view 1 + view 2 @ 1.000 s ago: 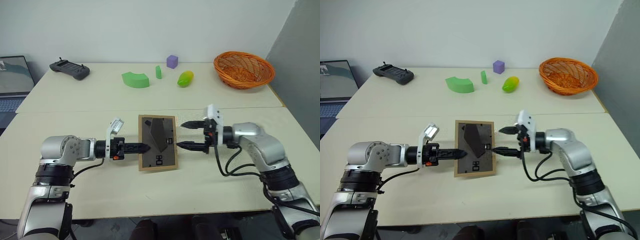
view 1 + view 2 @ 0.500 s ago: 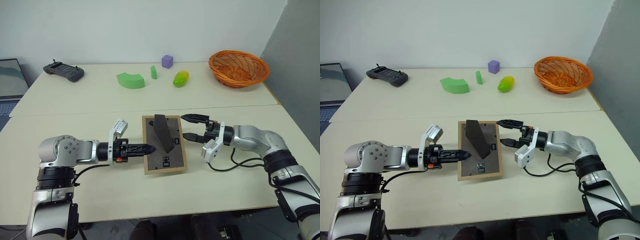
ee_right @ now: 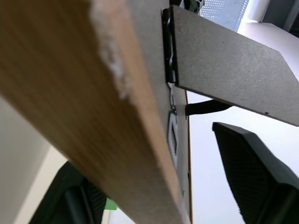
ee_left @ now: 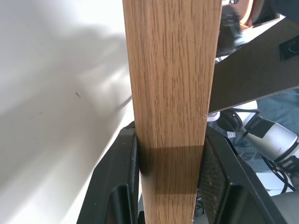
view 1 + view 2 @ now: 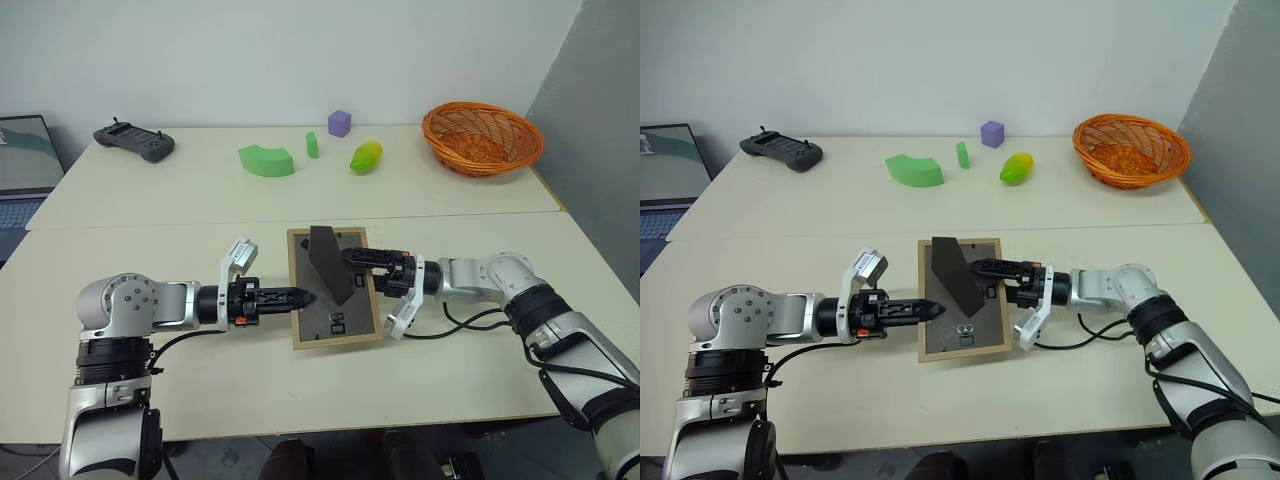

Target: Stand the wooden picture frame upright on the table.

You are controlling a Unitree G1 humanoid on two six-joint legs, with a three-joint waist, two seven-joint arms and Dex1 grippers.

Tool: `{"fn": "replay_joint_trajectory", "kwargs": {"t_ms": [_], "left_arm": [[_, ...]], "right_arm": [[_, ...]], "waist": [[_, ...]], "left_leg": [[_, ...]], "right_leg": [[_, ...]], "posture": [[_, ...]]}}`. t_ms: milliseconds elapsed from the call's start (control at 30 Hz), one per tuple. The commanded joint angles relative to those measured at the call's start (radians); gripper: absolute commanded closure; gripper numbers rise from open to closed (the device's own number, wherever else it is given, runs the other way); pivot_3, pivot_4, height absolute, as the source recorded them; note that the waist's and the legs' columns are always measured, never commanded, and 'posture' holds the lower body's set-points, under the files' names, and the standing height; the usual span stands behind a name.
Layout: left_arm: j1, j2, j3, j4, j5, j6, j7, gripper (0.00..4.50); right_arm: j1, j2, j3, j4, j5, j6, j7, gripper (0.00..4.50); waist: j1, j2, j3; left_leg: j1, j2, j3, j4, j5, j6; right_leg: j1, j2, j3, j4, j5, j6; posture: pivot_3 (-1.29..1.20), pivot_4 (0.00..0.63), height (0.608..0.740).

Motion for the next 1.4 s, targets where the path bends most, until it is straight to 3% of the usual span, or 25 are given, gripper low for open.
{"fn": "replay_joint_trajectory", "kwargs": {"t_ms": [33, 100, 233, 267, 300, 400, 467, 533, 633, 733, 800, 900, 1000, 1100, 1400], "left_arm": [[-0.004, 0.007, 0.003, -0.021, -0.020, -0.004, 0.002, 3.19], [-0.001, 0.011, -0.004, -0.024, -0.023, -0.010, 0.000, 3.19], [0.013, 0.028, -0.018, -0.032, -0.018, -0.043, -0.005, 2.05], [-0.001, 0.044, -0.005, 0.000, -0.004, -0.067, -0.005, 1.92], [-0.015, 0.059, 0.007, 0.028, 0.006, -0.085, -0.005, 1.51], [-0.020, 0.136, -0.009, 0.044, 0.049, -0.173, -0.036, 1.05], [-0.012, 0.198, -0.037, -0.009, 0.105, -0.285, -0.056, 0.64], [-0.019, 0.237, -0.033, -0.073, 0.131, -0.367, -0.064, 0.16], [0.005, 0.272, -0.026, -0.186, 0.175, -0.469, -0.047, 0.00], [0.051, 0.264, 0.007, -0.328, 0.224, -0.569, 0.031, 0.00], [0.087, 0.269, -0.006, -0.394, 0.282, -0.657, 0.059, 0.00], [0.145, 0.271, -0.025, -0.450, 0.361, -0.793, 0.068, 0.00], [0.146, 0.246, -0.019, -0.435, 0.416, -0.897, 0.103, 0.00], [0.150, 0.225, -0.023, -0.400, 0.460, -0.970, 0.127, 0.00], [0.190, 0.163, -0.037, -0.362, 0.483, -1.022, 0.150, 0.00]], "right_arm": [[-0.041, -0.015, 0.004, -0.017, 0.034, 0.010, -0.050, 2.01], [-0.042, -0.022, 0.009, -0.015, 0.045, 0.007, -0.050, 2.48], [-0.039, -0.051, 0.004, -0.023, 0.080, -0.014, -0.041, 3.16], [-0.036, -0.072, -0.001, -0.021, 0.101, -0.037, -0.029, 3.20], [-0.033, -0.088, -0.005, -0.020, 0.118, -0.056, -0.017, 3.20], [-0.036, -0.110, -0.012, 0.007, 0.215, -0.122, 0.056, 3.20], [-0.053, -0.094, 0.007, 0.093, 0.419, -0.187, 0.207, 3.20], [-0.055, -0.069, 0.054, 0.150, 0.712, -0.177, 0.447, 3.20], [-0.026, -0.043, 0.073, 0.041, 1.142, 0.026, 0.834, 3.20], [-0.018, 0.011, 0.009, -0.143, 1.549, 0.413, 1.234, 3.20], [-0.025, 0.040, -0.046, -0.217, 1.723, 0.670, 1.406, 3.20], [-0.074, 0.093, -0.143, -0.214, 1.896, 1.073, 1.533, 3.20], [-0.141, 0.142, -0.211, -0.104, 1.943, 1.331, 1.627, 3.20], [-0.188, 0.192, -0.240, 0.083, 1.875, 1.391, 1.700, 3.20], [-0.207, 0.308, -0.277, 0.449, 1.641, 1.283, 1.797, 3.20]], "waist": [[0.000, 0.000, 0.000], [0.000, 0.000, 0.000], [0.000, 0.000, 0.000], [0.000, 0.000, 0.000], [0.000, 0.000, 0.000], [-0.001, 0.000, 0.000], [-0.005, 0.000, 0.000], [-0.009, -0.001, 0.000], [-0.014, -0.001, 0.001], [-0.014, -0.001, 0.001], [-0.013, -0.001, 0.001], [-0.003, 0.000, 0.001], [0.008, 0.000, 0.001], [0.019, 0.000, 0.001], [0.021, 0.000, 0.001]], "left_leg": [[0.000, 0.000, 0.000, 0.000, 0.000, 0.000], [0.000, 0.000, 0.000, 0.000, 0.000, 0.000], [0.000, 0.000, 0.000, 0.000, 0.000, 0.000], [0.000, 0.000, 0.000, 0.000, 0.000, 0.000], [0.000, 0.000, 0.000, 0.000, 0.000, 0.000], [0.000, 0.000, 0.000, 0.000, 0.000, 0.000], [0.000, 0.000, 0.000, -0.001, 0.000, 0.000], [0.001, 0.001, 0.000, -0.001, 0.000, 0.000], [0.001, 0.002, 0.000, -0.001, 0.000, 0.001], [0.001, 0.002, -0.001, -0.001, -0.002, 0.003], [0.000, 0.003, -0.002, 0.000, -0.002, 0.004], [0.000, 0.003, -0.003, -0.001, -0.004, 0.008], [0.000, 0.003, -0.003, -0.002, -0.005, 0.009], [0.000, 0.002, -0.003, -0.002, -0.006, 0.010], [-0.002, 0.001, 0.000, -0.001, -0.006, 0.010]], "right_leg": [[0.000, 0.000, 0.000, 0.000, 0.000, 0.000], [0.000, 0.000, 0.000, 0.000, 0.000, 0.000], [0.000, 0.000, 0.000, 0.000, 0.000, 0.000], [0.000, 0.000, 0.000, 0.000, 0.000, 0.000], [0.000, 0.000, 0.000, 0.000, 0.000, 0.000], [0.000, 0.000, 0.000, 0.000, 0.000, 0.000], [0.000, 0.000, 0.000, 0.000, 0.000, 0.000], [0.001, 0.000, 0.000, -0.001, 0.000, 0.000], [0.003, 0.000, -0.001, -0.004, 0.000, 0.000], [0.005, 0.000, -0.002, -0.006, 0.000, 0.000], [0.005, 0.000, -0.003, -0.007, 0.000, 0.000], [0.005, 0.000, -0.004, -0.007, 0.000, 0.000], [0.004, -0.001, -0.005, -0.006, 0.001, -0.001], [0.004, -0.001, -0.006, -0.006, 0.001, -0.002], [0.001, -0.002, -0.005, -0.006, 0.002, -0.001]], "posture": [[0.00, 0.150, 0.740], [0.00, 0.150, 0.740], [0.00, 0.150, 0.740], [0.00, 0.150, 0.740], [0.00, 0.150, 0.740], [0.00, 0.150, 0.740], [0.00, 0.150, 0.740], [0.00, 0.150, 0.740], [0.00, 0.150, 0.740], [0.00, 0.150, 0.740], [0.00, 0.150, 0.740], [0.00, 0.150, 0.740], [0.00, 0.150, 0.740], [0.00, 0.150, 0.740], [0.00, 0.150, 0.740]]}}
